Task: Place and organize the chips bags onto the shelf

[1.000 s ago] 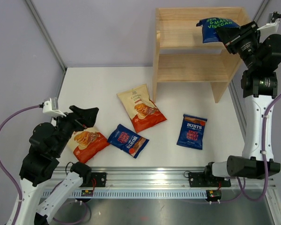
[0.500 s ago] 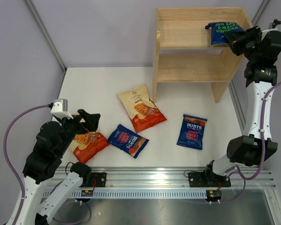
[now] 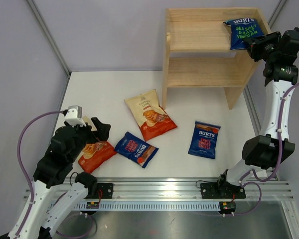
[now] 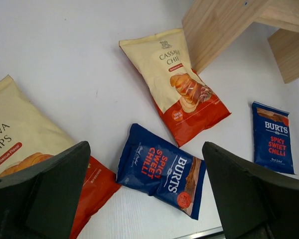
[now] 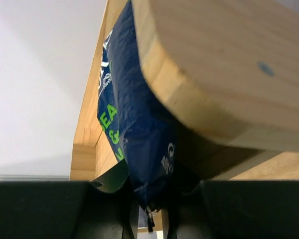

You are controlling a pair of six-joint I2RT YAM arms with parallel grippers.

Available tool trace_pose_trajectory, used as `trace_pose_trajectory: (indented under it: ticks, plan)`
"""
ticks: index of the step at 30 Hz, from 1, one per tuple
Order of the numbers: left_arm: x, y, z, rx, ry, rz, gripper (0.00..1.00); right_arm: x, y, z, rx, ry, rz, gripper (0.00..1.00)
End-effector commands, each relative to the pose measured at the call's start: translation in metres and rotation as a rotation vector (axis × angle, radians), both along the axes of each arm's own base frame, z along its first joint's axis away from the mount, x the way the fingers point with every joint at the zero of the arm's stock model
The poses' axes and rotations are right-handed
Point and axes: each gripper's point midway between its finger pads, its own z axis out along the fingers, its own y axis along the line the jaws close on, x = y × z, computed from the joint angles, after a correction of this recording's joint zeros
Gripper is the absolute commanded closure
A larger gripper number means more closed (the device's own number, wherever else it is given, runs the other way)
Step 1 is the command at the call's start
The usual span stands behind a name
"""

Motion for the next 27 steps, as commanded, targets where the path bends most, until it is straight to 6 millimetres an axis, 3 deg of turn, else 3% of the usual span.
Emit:
trace_pose_trajectory:
  ticks: [1, 8, 18, 27]
  plan:
    - [0.009, -0.001, -0.002, 0.011, -0.022, 0.007, 0.01, 0.004, -0.023, 0.0, 0.019, 0.035, -0.078, 0.75]
    - [0.011, -0.002, -0.012, 0.021, -0.002, 0.005, 0.01, 0.018, -0.028, -0.01, 0.054, 0.08, -0.09, 0.73]
    - [0.012, -0.003, -0.014, 0.019, 0.003, 0.003, 0.01, 0.027, -0.036, -0.001, 0.099, 0.072, -0.141, 0.73]
    - [0.009, 0.0, -0.014, 0.018, -0.002, 0.011, 0.01, 0.028, -0.035, 0.013, 0.133, 0.042, -0.227, 0.66]
